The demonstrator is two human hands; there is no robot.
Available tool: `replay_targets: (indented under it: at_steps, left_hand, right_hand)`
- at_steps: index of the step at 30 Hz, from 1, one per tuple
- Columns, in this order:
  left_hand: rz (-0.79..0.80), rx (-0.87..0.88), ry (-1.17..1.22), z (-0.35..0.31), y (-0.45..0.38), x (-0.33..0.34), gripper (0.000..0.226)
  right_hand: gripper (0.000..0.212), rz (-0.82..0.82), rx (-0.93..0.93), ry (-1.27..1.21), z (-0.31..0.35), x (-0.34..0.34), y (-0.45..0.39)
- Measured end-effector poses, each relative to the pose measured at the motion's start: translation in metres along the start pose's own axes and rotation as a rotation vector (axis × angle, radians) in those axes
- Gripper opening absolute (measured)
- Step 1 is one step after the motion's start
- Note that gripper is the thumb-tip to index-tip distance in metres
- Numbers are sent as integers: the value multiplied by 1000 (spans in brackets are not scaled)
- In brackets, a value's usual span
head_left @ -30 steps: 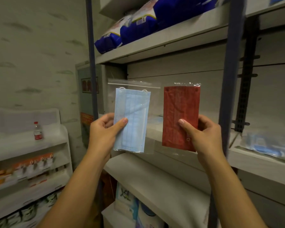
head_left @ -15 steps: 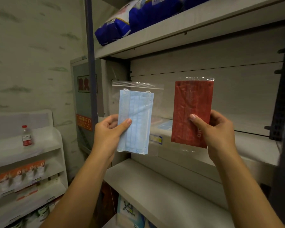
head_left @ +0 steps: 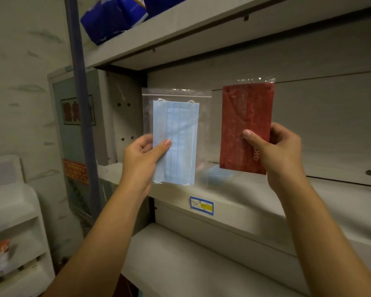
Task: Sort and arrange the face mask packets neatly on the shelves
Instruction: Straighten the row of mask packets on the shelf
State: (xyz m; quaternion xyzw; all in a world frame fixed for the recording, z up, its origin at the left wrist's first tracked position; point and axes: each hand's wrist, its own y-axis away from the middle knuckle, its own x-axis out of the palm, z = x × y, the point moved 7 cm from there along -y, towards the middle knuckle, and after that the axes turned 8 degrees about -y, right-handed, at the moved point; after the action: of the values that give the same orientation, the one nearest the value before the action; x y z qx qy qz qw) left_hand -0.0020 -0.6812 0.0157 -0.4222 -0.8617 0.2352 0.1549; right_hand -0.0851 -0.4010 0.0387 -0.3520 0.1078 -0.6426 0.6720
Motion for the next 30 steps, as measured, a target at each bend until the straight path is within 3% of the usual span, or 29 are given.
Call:
replay_targets:
  at_steps: [7, 11, 15, 25, 30]
  left_hand:
    - [112, -16, 90, 30, -42, 31, 18]
    - [189, -35, 132, 48, -68, 46, 28]
    - [290, -78, 174, 67, -93, 63, 17]
    - [521, -47, 260, 96, -159, 144, 15]
    - [544, -101, 226, 127, -165, 170, 13]
  right_hand:
    - [12, -88, -16, 72, -17, -3, -20]
    - [12, -162, -31, 134, -28, -5, -28]
    - [14, -185, -34, 204, -38, -2, -35]
    - [19, -284, 25, 134, -65, -7, -82]
    - [25, -316, 120, 47, -93, -22, -93]
